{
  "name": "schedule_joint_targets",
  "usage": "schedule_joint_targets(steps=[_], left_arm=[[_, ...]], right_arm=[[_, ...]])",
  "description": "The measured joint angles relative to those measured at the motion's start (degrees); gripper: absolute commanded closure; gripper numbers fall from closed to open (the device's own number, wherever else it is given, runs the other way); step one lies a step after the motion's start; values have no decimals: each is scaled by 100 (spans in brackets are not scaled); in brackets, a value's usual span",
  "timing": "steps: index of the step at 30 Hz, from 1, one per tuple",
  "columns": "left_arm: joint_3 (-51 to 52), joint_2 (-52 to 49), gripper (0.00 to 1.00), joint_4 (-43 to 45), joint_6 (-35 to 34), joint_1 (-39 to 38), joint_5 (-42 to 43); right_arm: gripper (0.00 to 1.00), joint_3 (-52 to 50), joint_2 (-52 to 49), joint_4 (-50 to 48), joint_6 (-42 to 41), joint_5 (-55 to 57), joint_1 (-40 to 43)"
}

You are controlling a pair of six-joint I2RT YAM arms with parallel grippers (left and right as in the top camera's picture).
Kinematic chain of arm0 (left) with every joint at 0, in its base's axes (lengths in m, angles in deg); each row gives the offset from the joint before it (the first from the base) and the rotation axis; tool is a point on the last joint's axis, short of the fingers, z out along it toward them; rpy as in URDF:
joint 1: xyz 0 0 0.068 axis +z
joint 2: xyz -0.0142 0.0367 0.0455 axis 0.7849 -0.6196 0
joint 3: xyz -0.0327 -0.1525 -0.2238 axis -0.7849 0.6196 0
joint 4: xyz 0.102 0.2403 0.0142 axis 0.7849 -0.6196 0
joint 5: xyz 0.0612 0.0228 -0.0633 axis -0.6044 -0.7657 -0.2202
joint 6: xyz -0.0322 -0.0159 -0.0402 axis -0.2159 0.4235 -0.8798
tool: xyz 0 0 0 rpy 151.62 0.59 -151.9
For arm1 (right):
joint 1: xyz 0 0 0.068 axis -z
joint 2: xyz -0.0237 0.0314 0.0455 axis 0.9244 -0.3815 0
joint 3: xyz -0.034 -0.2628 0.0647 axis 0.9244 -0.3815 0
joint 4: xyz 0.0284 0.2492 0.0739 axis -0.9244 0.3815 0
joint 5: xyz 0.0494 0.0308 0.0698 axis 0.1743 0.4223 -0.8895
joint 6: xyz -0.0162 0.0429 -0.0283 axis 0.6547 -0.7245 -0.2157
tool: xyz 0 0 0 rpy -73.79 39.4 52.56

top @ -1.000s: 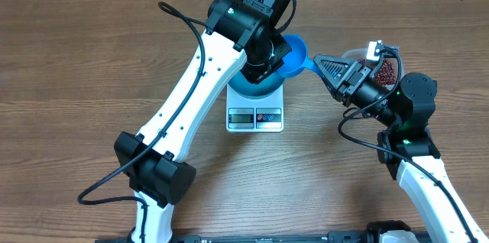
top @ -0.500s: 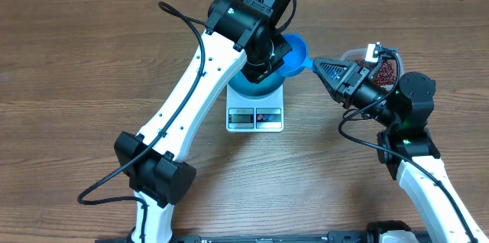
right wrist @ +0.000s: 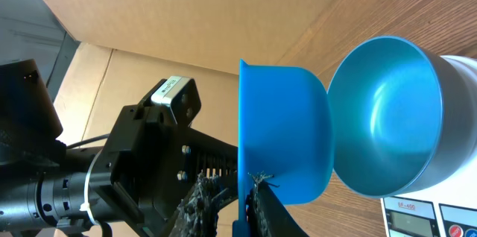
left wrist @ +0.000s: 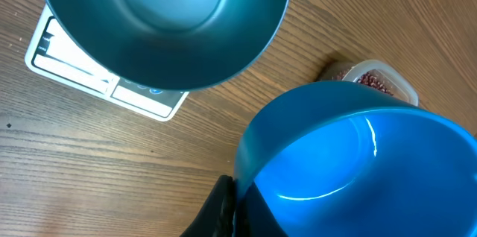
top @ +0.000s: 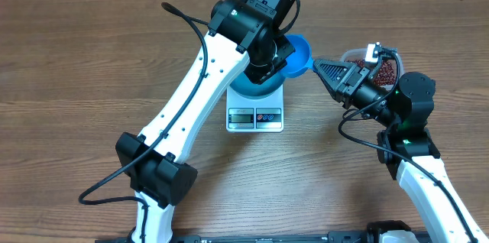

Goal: Scoop item into bowl and weigh 150g on scale
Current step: 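Move the right gripper to the scoop and grasp its handle, then open the left gripper to release the scoop to the right gripper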

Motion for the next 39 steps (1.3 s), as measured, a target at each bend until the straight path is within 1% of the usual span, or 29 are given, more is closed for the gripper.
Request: schedule_joint_targets(steps=[4,5,6,7,12,15,16,17,21,27,28,33,37,39], left_arm=[[0,0,96,0,0,0,0],[0,0,96,0,0,0,0],[0,0,96,0,0,0,0],[0,0,96,0,0,0,0],[0,0,96,2,0,0,0],[0,0,96,2,-2,0,0],[0,0,96,2,0,2,0],[0,0,96,0,0,2,0],[0,0,96,2,-2,2,0],[0,0,96,2,-151,2,-2],[0,0,96,0,-184,0,-2],[0,0,96,2,-317,2,-2],[0,0,96,0,-424,0,-2],[0,0,96,0,-424,2,-2]], right_arm=[[85,0,0,0,2,2,0],[86,0,0,2,2,0,0],[90,0,0,0,0,4,0],[91,0,0,2,-9,7,0],[91,0,0,11,-2,46,0],[86,0,0,11,0,66,0],[82,0,0,7,2,74,0],[75,0,0,11,2,85,0],[74,0,0,4,-9,136,0],[76,0,0,7,0,234,0],[78,0,0,7,0,238,0],[82,0,0,9,-2,304,0],[83,0,0,9,2,348,0],[87,0,0,7,0,369,0]])
